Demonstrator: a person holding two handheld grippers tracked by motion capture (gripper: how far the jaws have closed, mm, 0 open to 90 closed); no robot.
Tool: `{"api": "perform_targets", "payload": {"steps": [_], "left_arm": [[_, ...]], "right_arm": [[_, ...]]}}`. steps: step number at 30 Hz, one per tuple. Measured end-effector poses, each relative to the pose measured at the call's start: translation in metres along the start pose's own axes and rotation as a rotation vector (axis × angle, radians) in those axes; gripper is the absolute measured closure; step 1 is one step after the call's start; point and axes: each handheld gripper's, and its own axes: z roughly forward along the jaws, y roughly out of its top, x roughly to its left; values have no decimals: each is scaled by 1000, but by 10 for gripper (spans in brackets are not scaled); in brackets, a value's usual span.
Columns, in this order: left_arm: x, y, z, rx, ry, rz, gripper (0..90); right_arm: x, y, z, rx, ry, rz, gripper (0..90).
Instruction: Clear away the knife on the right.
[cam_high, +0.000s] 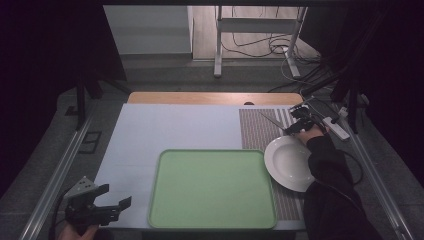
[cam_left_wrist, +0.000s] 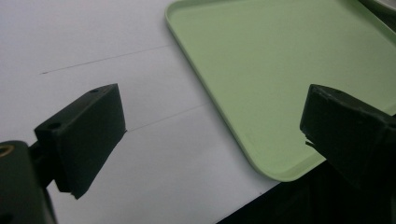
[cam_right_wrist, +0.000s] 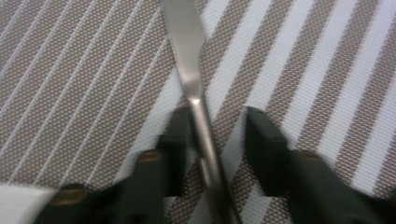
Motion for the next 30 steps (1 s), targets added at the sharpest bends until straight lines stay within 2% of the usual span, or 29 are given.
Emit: {"api": "perform_targets", "payload": {"steps": [1, 6, 12, 16, 21, 30], "left_arm": [[0, 0, 0, 0, 0, 0, 63], [0, 0, 0, 1, 1, 1, 63], [0, 0, 0, 0, 0, -1, 63], [0, 0, 0, 0, 1, 0, 63], [0, 0, 0, 1, 2, 1, 63], [0, 0, 0, 1, 3, 1, 63]], "right_arm": [[-1, 0, 0, 3, 10, -2, 775], [-2, 0, -1, 5, 26, -4, 805], [-4, 0, -4, 8, 9, -31, 808], [-11, -2, -14, -26, 1, -9, 808], [-20, -6, -23, -35, -19, 17, 808], [-31, -12, -38, -57, -10, 63, 810]]}}
